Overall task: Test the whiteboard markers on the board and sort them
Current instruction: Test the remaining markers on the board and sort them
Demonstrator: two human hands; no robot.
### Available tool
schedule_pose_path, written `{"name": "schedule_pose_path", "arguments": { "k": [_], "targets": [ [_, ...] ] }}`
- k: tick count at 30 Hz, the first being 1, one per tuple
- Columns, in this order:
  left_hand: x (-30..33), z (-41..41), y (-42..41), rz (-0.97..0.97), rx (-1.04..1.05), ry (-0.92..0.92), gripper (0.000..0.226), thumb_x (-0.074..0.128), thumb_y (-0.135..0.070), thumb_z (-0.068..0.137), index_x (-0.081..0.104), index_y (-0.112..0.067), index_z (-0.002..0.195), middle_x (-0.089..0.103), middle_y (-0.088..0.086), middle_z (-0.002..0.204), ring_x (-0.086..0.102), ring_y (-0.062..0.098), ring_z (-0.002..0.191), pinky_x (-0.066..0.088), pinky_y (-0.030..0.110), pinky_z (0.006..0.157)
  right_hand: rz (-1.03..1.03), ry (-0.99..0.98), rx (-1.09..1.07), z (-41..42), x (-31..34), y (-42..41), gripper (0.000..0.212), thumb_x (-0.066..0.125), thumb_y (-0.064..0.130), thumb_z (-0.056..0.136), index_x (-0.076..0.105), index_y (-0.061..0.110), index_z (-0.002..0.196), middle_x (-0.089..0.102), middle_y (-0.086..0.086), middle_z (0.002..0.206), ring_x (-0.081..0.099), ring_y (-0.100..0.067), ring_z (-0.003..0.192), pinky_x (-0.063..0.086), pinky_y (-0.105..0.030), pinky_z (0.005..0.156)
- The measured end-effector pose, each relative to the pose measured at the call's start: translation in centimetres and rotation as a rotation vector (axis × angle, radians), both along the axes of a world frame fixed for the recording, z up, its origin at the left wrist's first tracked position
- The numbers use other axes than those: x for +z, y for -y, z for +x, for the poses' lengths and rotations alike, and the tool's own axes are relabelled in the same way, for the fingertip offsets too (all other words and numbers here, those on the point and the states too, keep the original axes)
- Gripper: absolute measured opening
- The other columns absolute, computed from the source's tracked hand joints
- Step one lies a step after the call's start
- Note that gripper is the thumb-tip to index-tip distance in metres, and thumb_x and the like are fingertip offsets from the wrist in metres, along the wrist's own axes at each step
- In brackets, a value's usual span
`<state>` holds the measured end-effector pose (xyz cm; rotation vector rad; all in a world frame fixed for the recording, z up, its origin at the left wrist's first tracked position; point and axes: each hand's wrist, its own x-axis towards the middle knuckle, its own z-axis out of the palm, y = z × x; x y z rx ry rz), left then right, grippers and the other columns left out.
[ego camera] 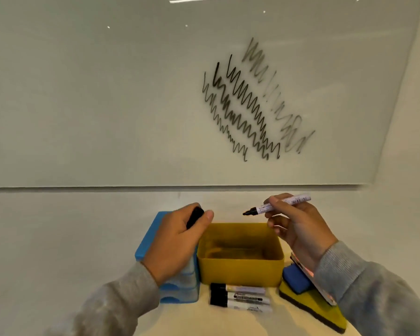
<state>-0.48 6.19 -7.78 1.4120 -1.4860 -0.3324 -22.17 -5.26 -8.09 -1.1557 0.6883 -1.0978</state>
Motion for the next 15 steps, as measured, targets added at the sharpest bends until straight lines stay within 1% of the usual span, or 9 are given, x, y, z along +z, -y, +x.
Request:
{"name": "schedule_pose_path", "arguments": {
  "k": [1,2,3,5,7,11,15],
  "targets": [
    [1.0,0.5,0.9,-0.032,0.020,0.012,0.043,0.055,-0.038,0.099,0.046,-0.009,0.068,0.046,0.012,0.059,0.044,0.021,0.056,0.039,0.041,0.058,-0.022,-0.002,-0.009,0.5,0.8,0.5,0.020,0.064,0.019,0.095,0.069,0.001,0.100,0.066,-0.013,0.081,0.060,-0.020,0.065,0.046,-0.026,0.056],
    [1.9,0.9,1.6,-0.057,0.038,0.036,0.045,0.054,-0.039,0.099,0.049,-0.005,0.070,0.051,0.015,0.063,0.049,0.026,0.060,0.043,0.043,0.061,-0.044,-0.004,-0.017,0.9,1.4,0.9,0.021,0.063,0.019,0.095,0.069,-0.001,0.102,0.068,-0.014,0.083,0.062,-0.021,0.068,0.047,-0.028,0.058],
    [2.8,1.3,2.3,-0.085,0.052,0.056,0.044,0.052,-0.040,0.100,0.053,-0.006,0.072,0.056,0.015,0.067,0.054,0.026,0.065,0.045,0.044,0.066,-0.070,-0.009,-0.026,1.3,2.1,1.2,0.022,0.063,0.018,0.096,0.069,-0.001,0.103,0.070,-0.015,0.085,0.064,-0.022,0.070,0.048,-0.029,0.061],
    [4.9,2.3,3.8,-0.152,0.073,0.079,0.042,0.049,-0.046,0.101,0.062,-0.014,0.078,0.063,0.006,0.074,0.061,0.019,0.073,0.050,0.043,0.073,-0.126,-0.011,-0.049,2.2,3.9,1.9,0.021,0.064,0.019,0.096,0.070,0.000,0.104,0.074,-0.015,0.091,0.067,-0.024,0.074,0.052,-0.030,0.063],
    [7.1,3.3,5.4,-0.231,0.116,0.124,0.038,0.045,-0.053,0.099,0.067,-0.023,0.090,0.068,-0.004,0.084,0.064,0.013,0.083,0.053,0.039,0.079,-0.181,-0.001,-0.087,3.2,5.9,2.7,0.019,0.065,0.017,0.095,0.070,0.002,0.104,0.075,-0.015,0.095,0.069,-0.024,0.076,0.055,-0.032,0.065],
    [11.3,4.6,7.8,-0.381,0.180,0.255,0.042,0.038,-0.059,0.097,0.065,-0.030,0.112,0.065,-0.017,0.106,0.060,0.006,0.103,0.053,0.035,0.089,-0.349,0.003,-0.110,4.6,10.0,3.7,0.016,0.064,0.016,0.096,0.069,0.002,0.101,0.076,-0.013,0.093,0.072,-0.029,0.083,0.056,-0.034,0.069],
    [14.8,5.4,9.5,-0.448,0.222,0.382,0.049,0.035,-0.059,0.098,0.058,-0.033,0.132,0.056,-0.018,0.132,0.049,0.003,0.125,0.046,0.038,0.106,-0.526,-0.021,-0.147,5.0,13.6,4.4,0.013,0.064,0.016,0.096,0.072,0.006,0.096,0.077,-0.008,0.090,0.074,-0.025,0.087,0.059,-0.039,0.078]
  ]
}}
